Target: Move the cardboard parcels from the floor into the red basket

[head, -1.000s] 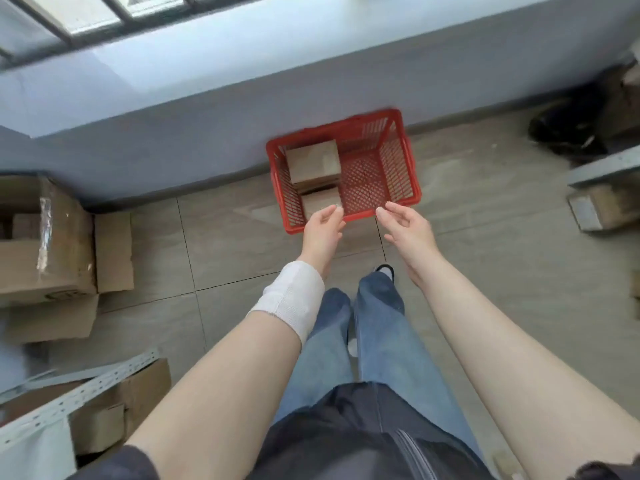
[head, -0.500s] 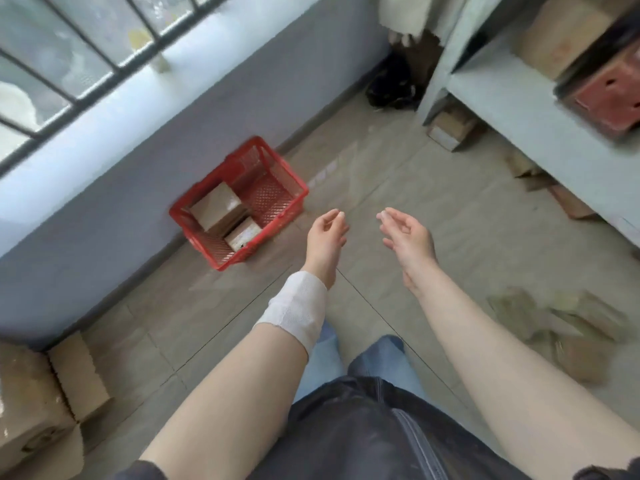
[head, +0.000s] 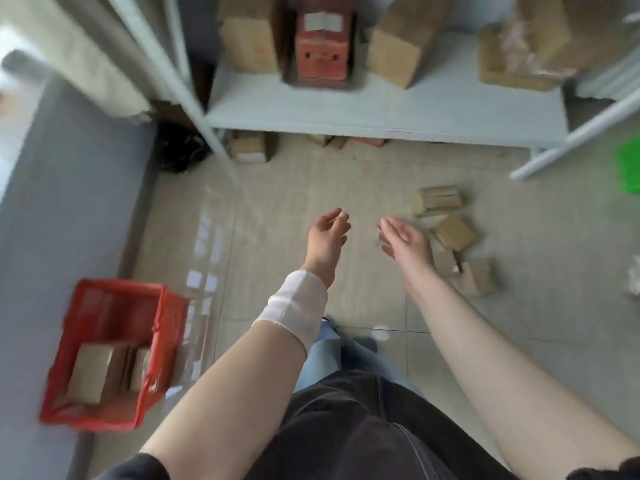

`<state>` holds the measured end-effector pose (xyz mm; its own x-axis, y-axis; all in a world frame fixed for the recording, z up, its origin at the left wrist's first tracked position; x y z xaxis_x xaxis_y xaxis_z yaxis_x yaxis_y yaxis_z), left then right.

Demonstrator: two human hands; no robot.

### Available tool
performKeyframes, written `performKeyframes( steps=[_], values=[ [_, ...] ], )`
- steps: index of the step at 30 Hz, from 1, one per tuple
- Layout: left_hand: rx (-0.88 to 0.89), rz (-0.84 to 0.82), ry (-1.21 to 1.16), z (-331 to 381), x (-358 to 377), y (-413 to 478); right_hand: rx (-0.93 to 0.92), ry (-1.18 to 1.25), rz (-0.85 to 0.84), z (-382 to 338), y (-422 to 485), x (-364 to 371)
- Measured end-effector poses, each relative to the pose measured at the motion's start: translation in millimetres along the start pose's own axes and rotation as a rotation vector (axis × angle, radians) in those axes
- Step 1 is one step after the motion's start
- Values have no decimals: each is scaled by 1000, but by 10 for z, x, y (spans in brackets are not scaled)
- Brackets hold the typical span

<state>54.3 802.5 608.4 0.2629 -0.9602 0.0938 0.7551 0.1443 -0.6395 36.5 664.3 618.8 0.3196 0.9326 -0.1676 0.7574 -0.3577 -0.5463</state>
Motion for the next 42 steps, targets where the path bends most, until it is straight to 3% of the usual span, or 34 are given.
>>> performKeyframes(
  steps=[9, 20, 31, 42],
  values=[
    [-7, -249, 241, -373, 1793, -145, 46, 158, 283, 163, 287, -1807],
    [-62, -341, 382, -1269, 3593, -495, 158, 315, 460, 737, 641, -3864],
    [-75, -327, 441, -1312, 4800, -188, 160, 201, 408, 236, 1641, -4711],
    [-111, -151, 288, -1026, 5526, 124, 125, 14, 231, -364, 2510, -5192]
  ],
)
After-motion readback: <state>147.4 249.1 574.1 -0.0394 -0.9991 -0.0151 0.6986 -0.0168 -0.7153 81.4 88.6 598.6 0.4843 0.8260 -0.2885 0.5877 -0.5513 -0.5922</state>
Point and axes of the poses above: each hand's wrist, its own y-axis towards the middle knuckle, its own x-axis out of the palm, z = x × y, the point moved 5 cm from there along y, towards the middle knuckle, and after that the axes turned 5 degrees about z, right-handed, at the moved point
